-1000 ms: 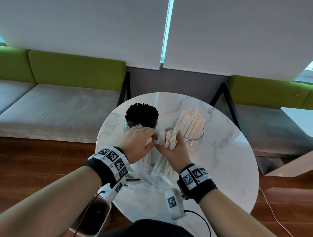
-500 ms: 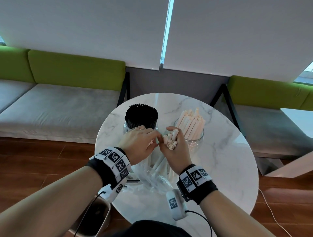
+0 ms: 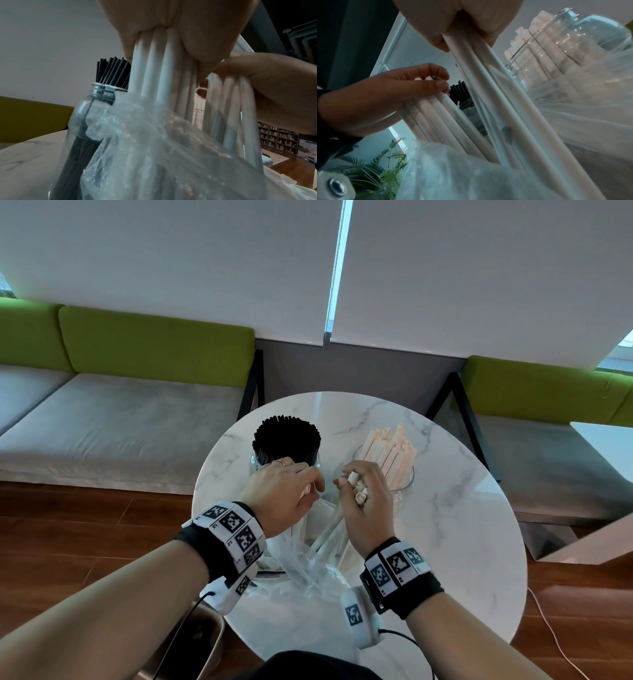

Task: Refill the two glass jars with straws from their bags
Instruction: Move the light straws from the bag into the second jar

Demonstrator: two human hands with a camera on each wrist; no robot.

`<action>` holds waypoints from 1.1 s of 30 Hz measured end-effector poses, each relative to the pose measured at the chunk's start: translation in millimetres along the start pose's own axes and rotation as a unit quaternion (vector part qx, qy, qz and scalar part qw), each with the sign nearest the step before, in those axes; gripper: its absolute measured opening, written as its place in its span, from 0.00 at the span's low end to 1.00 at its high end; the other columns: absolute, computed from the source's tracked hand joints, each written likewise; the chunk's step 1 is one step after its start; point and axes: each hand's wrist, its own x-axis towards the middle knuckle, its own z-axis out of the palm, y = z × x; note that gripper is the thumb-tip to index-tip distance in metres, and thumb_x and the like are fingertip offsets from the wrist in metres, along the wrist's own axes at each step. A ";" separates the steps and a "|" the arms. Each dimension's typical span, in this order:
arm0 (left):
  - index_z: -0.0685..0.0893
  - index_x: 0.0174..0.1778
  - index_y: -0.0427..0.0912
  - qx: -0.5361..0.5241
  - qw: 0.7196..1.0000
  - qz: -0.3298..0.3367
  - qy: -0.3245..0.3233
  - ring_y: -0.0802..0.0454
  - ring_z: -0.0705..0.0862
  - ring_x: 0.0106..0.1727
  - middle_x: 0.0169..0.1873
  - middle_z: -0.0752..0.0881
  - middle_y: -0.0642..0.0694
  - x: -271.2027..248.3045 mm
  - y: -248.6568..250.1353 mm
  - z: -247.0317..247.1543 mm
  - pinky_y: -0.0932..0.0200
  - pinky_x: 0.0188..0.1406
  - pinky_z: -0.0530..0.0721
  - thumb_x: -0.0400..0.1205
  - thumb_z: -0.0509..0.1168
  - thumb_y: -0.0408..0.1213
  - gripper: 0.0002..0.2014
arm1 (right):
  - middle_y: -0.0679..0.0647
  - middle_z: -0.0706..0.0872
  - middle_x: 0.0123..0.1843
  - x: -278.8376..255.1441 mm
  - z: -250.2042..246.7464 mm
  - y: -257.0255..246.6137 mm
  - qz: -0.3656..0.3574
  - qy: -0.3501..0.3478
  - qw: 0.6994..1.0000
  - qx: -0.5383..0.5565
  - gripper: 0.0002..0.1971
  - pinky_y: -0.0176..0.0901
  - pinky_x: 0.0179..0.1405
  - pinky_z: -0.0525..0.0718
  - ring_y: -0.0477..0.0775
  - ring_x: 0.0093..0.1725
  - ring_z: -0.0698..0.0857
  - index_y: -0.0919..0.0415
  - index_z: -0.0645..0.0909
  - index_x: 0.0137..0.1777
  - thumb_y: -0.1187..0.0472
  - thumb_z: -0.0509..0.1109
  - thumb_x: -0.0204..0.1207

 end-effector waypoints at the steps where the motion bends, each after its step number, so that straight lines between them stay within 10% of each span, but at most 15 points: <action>1: 0.79 0.48 0.57 0.000 1.000 0.001 0.002 0.56 0.79 0.48 0.45 0.85 0.61 0.3 -0.7 0.6 0.56 0.51 0.80 0.78 0.62 0.48 0.05 | 0.51 0.82 0.49 -0.6 -0.3 0.9 -0.002 0.007 1.000 -0.004 0.09 0.32 0.50 0.78 0.45 0.48 0.83 0.57 0.79 0.51 0.69 0.68 0.76; 5: 0.79 0.47 0.57 -0.005 1.000 0.000 0.003 0.57 0.79 0.48 0.44 0.85 0.61 1.6 -2.4 2.1 0.54 0.51 0.81 0.78 0.61 0.49 0.05 | 0.50 0.81 0.56 -3.6 -3.2 4.6 0.013 0.014 1.000 -0.002 0.17 0.31 0.53 0.81 0.47 0.52 0.84 0.50 0.77 0.63 0.69 0.66 0.78; 11: 0.80 0.46 0.57 -0.005 1.000 0.005 -0.004 0.57 0.79 0.47 0.43 0.85 0.61 3.1 -2.8 2.2 0.54 0.51 0.80 0.77 0.57 0.50 0.08 | 0.55 0.81 0.52 -3.8 -9.8 8.5 0.038 -0.017 0.999 -0.031 0.14 0.18 0.48 0.74 0.30 0.48 0.83 0.61 0.81 0.53 0.79 0.69 0.73; 16: 0.81 0.45 0.57 -0.013 1.000 0.009 -0.001 0.55 0.79 0.46 0.42 0.85 0.60 4.1 -3.2 3.1 0.55 0.50 0.80 0.77 0.59 0.48 0.06 | 0.58 0.82 0.51 18.1 -20.2 -3.9 0.067 -0.018 0.997 0.019 0.21 0.26 0.46 0.79 0.40 0.45 0.86 0.45 0.75 0.48 0.76 0.66 0.75; 19: 0.81 0.44 0.56 -0.012 1.000 0.011 0.006 0.55 0.79 0.45 0.41 0.85 0.60 3.6 -3.9 3.3 0.55 0.48 0.81 0.77 0.62 0.47 0.04 | 0.65 0.84 0.50 44.9 -37.3 -23.1 0.082 0.001 0.995 0.049 0.13 0.25 0.46 0.77 0.40 0.43 0.86 0.52 0.76 0.50 0.73 0.65 0.77; 26: 0.82 0.43 0.55 -0.007 1.000 0.011 0.010 0.53 0.81 0.43 0.40 0.86 0.60 2.9 -3.1 3.7 0.53 0.46 0.82 0.76 0.62 0.46 0.04 | 0.63 0.78 0.52 109.0 -82.7 -64.9 0.018 0.108 0.987 0.122 0.15 0.59 0.47 0.85 0.57 0.43 0.88 0.46 0.77 0.48 0.71 0.64 0.75; 33: 0.82 0.44 0.56 -0.005 1.000 0.000 -0.003 0.54 0.80 0.45 0.41 0.85 0.60 -0.8 -1.9 -1.8 0.54 0.47 0.82 0.76 0.56 0.50 0.10 | 0.53 0.76 0.54 132.9 -99.9 -53.5 -0.039 0.158 0.986 0.022 0.16 0.61 0.47 0.85 0.71 0.50 0.83 0.33 0.77 0.48 0.61 0.67 0.73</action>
